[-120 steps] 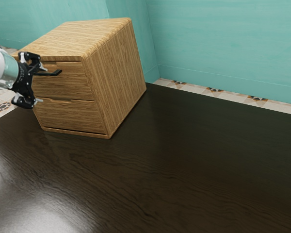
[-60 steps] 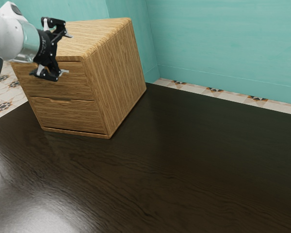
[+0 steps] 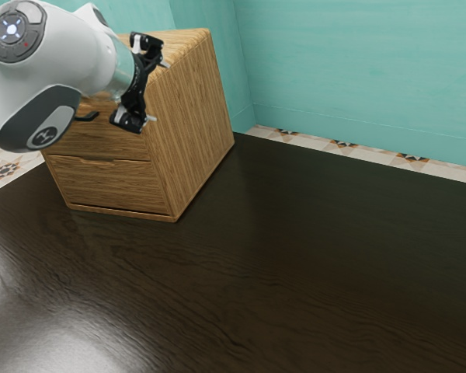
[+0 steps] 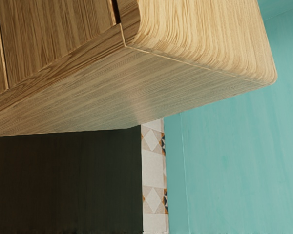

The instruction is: Pull the drawer handle with one arm to open the drawer

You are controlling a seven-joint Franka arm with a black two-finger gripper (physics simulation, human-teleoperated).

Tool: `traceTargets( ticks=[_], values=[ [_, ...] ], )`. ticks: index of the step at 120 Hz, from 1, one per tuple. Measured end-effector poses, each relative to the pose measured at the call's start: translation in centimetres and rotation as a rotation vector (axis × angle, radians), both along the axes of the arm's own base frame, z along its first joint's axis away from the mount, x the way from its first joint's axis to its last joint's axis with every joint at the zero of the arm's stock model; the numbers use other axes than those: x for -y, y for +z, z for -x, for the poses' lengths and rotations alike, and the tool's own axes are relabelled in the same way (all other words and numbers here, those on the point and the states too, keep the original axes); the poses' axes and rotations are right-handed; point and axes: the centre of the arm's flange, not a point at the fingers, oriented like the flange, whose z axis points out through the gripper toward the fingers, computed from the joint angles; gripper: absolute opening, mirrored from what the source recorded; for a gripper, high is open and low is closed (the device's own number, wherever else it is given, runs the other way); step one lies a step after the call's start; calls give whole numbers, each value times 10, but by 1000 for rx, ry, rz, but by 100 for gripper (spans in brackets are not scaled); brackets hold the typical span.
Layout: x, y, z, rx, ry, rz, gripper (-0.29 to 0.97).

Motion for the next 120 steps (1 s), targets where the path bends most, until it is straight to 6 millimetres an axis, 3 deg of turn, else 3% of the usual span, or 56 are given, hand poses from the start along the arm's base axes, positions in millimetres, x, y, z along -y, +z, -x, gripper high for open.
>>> traceTargets(
  ticks=[10,17,25,34,45,66,77,84,103,120],
  values=[
    [9,41,40,18,-11,88,68],
    [-20,55,71,2,85,103,68],
    [-67,43,91,-56,222,131,68],
    [-104,5,74,-145,332,160,68],
    [-122,-31,50,-202,373,211,68],
    [-144,-40,33,-179,389,248,68],
    [-139,-52,-15,-162,380,229,68],
    [-129,-54,-31,-146,352,240,68],
    [-104,-54,-45,-122,282,256,68],
    [-101,-55,-48,-118,258,254,68]
  ],
)
